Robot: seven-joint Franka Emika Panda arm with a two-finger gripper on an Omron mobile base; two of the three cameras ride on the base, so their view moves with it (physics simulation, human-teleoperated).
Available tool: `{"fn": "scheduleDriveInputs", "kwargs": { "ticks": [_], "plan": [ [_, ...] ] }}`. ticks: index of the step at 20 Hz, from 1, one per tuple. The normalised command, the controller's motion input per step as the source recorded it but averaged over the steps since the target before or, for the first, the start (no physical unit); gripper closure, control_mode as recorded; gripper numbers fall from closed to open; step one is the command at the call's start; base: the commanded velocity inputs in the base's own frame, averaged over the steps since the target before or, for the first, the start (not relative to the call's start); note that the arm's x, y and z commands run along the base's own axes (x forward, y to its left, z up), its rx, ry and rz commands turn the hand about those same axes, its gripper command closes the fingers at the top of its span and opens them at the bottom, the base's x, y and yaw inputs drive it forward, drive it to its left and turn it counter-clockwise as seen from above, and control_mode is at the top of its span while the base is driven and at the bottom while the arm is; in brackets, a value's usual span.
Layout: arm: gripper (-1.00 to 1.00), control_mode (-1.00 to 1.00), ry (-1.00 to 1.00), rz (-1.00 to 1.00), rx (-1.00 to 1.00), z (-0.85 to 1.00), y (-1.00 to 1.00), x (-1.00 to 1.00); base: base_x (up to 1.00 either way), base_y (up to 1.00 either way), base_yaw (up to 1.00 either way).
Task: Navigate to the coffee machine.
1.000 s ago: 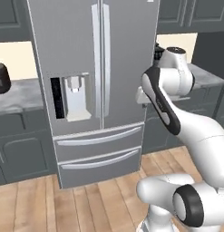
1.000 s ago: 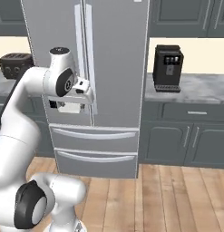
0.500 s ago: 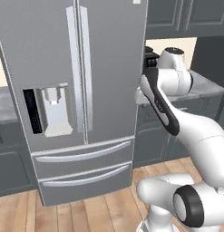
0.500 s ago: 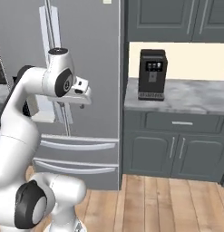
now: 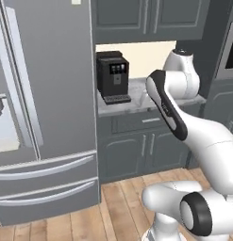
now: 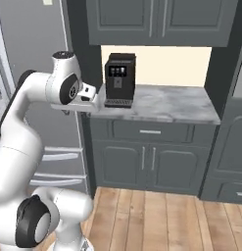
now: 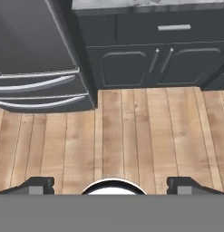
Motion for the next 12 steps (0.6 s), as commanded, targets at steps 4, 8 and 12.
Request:
{"fn": "scheduleDriveInputs", "kwargs": {
  "ticks": [4, 8, 12],
  "plan": [
    [-1.0, 1.0, 0.0, 0.0, 0.0, 0.0, 0.0, 0.0, 0.49, -0.8, 0.05],
    [-1.0, 1.0, 0.0, 0.0, 0.0, 0.0, 0.0, 0.0, 0.36, -0.29, 0.03],
    [-1.0, 1.0, 0.0, 0.0, 0.0, 0.0, 0.0, 0.0, 0.38, 0.0, 0.0]
  ]
}}
